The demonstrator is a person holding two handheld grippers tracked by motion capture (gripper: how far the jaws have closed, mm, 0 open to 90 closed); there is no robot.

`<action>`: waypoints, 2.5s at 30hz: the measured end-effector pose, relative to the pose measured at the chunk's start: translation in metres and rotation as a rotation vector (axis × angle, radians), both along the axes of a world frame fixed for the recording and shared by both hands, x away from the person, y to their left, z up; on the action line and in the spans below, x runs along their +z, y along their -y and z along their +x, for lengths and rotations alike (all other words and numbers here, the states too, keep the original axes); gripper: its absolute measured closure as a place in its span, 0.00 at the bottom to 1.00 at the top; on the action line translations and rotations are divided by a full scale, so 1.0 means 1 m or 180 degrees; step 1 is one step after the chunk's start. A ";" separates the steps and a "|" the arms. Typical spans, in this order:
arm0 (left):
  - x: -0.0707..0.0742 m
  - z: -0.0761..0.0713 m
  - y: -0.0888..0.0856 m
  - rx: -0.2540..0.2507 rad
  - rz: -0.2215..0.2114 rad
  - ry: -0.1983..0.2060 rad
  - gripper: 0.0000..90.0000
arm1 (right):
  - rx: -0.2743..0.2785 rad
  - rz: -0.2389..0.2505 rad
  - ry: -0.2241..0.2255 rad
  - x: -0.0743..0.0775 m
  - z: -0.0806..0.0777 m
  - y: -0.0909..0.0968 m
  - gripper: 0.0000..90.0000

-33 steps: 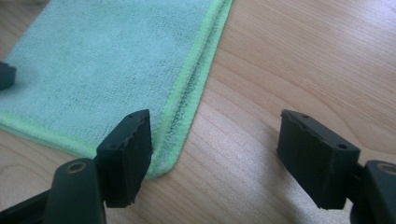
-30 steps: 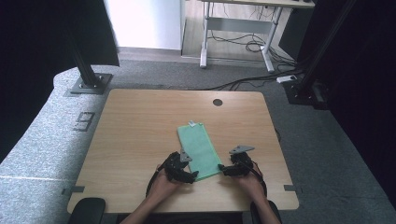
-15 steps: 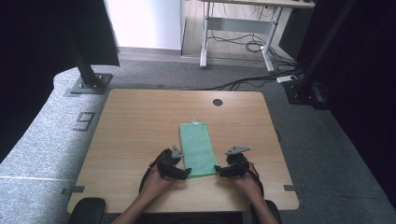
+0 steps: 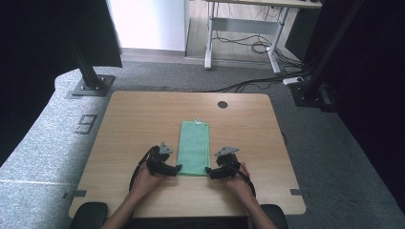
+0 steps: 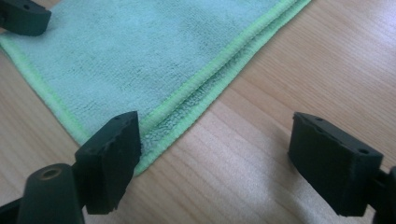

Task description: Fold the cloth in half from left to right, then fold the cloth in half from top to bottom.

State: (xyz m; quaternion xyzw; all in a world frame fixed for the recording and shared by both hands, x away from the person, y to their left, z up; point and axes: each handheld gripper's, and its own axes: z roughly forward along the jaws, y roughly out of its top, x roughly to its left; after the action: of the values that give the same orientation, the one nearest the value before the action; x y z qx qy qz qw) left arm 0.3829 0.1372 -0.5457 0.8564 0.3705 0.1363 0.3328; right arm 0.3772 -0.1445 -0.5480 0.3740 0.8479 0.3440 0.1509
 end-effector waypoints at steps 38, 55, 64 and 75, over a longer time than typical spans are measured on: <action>0.001 -0.007 -0.045 0.0170 0.0069 -0.0082 0.09 | -0.0156 0.0016 -0.0067 -0.001 -0.007 0.058 0.00; -0.003 -0.005 -0.046 0.0163 0.0053 -0.0027 0.00 | -0.0234 0.0070 0.0047 -0.008 -0.007 0.057 0.00; -0.003 -0.004 -0.046 0.0154 0.0045 -0.0029 0.00 | -0.0229 0.0065 0.0039 -0.008 -0.007 0.057 0.00; 0.006 0.010 -0.041 0.0246 -0.0112 -0.0090 0.01 | -0.0238 0.0136 -0.0003 -0.001 -0.004 0.051 0.00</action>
State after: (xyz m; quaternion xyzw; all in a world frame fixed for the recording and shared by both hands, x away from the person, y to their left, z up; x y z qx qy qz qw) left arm 0.3930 0.1785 -0.5399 0.8373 0.4103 0.1304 0.3371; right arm 0.3735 -0.1957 -0.5492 0.4087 0.8259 0.3560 0.1553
